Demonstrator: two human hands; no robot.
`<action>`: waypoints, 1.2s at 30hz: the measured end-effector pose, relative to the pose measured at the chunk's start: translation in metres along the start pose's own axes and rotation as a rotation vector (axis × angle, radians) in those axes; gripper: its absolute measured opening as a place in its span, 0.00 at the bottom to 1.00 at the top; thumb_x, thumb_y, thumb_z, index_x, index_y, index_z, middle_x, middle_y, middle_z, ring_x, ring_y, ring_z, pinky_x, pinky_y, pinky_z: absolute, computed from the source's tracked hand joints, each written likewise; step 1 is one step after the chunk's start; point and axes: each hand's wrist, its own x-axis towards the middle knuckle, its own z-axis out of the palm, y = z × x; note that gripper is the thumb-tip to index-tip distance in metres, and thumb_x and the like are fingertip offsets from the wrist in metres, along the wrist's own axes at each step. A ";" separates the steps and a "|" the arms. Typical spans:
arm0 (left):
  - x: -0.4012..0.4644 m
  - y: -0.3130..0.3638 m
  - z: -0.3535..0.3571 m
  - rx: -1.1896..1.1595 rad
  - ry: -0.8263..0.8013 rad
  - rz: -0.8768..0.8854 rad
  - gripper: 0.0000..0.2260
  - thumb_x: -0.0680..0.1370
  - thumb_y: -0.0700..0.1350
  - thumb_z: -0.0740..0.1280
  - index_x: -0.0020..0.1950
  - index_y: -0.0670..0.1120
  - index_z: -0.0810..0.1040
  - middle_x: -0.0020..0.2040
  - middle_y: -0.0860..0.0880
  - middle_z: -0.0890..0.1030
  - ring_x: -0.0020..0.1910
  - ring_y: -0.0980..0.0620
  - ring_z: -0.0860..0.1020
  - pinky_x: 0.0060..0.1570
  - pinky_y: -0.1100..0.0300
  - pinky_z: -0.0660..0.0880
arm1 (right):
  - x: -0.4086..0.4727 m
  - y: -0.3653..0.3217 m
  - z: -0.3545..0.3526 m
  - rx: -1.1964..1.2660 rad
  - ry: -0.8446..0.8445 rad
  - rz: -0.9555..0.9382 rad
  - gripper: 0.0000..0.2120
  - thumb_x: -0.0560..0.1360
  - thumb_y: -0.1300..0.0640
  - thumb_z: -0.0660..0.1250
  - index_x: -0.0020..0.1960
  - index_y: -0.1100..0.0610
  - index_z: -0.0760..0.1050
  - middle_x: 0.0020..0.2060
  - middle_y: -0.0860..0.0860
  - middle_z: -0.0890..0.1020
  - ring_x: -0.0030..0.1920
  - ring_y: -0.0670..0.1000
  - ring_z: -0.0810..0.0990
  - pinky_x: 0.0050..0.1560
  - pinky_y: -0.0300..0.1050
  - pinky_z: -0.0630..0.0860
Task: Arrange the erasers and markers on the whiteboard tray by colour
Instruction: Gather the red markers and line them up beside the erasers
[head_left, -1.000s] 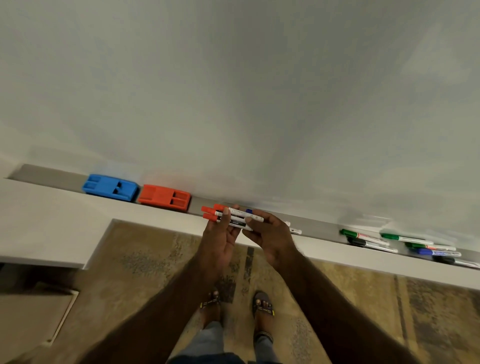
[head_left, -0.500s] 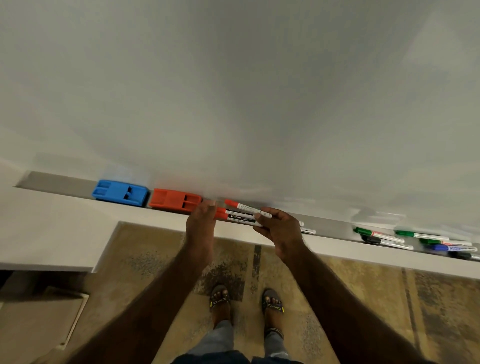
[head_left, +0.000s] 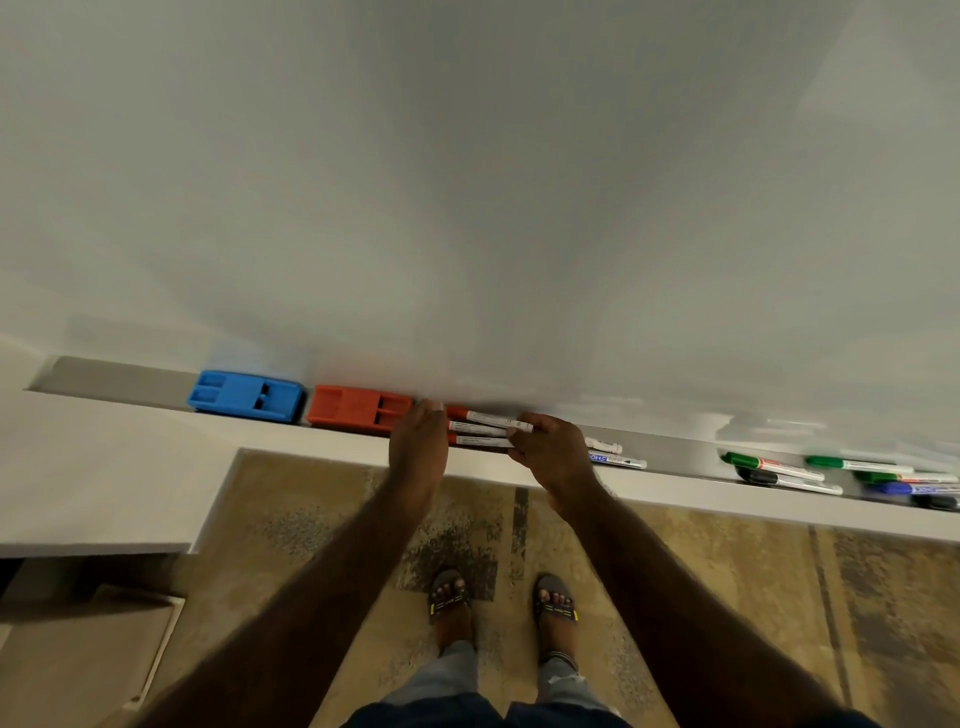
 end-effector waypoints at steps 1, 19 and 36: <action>0.000 0.000 -0.001 0.003 -0.007 0.001 0.11 0.85 0.47 0.61 0.54 0.42 0.80 0.51 0.40 0.84 0.51 0.43 0.84 0.54 0.46 0.81 | 0.000 -0.001 0.001 -0.105 -0.004 -0.045 0.06 0.78 0.58 0.72 0.43 0.51 0.83 0.41 0.55 0.86 0.45 0.60 0.86 0.47 0.54 0.85; 0.005 0.003 -0.008 0.157 0.040 0.074 0.14 0.84 0.45 0.58 0.41 0.47 0.78 0.44 0.39 0.83 0.43 0.44 0.83 0.45 0.49 0.79 | -0.013 -0.009 0.011 -0.429 0.057 -0.211 0.10 0.79 0.62 0.68 0.60 0.56 0.82 0.51 0.51 0.87 0.49 0.50 0.85 0.45 0.38 0.81; -0.003 0.013 -0.004 0.198 0.024 0.084 0.13 0.85 0.42 0.57 0.42 0.39 0.72 0.40 0.40 0.75 0.38 0.45 0.74 0.39 0.49 0.69 | -0.010 -0.005 0.014 -0.392 0.107 -0.168 0.11 0.79 0.67 0.65 0.58 0.59 0.82 0.48 0.50 0.84 0.48 0.51 0.82 0.45 0.40 0.80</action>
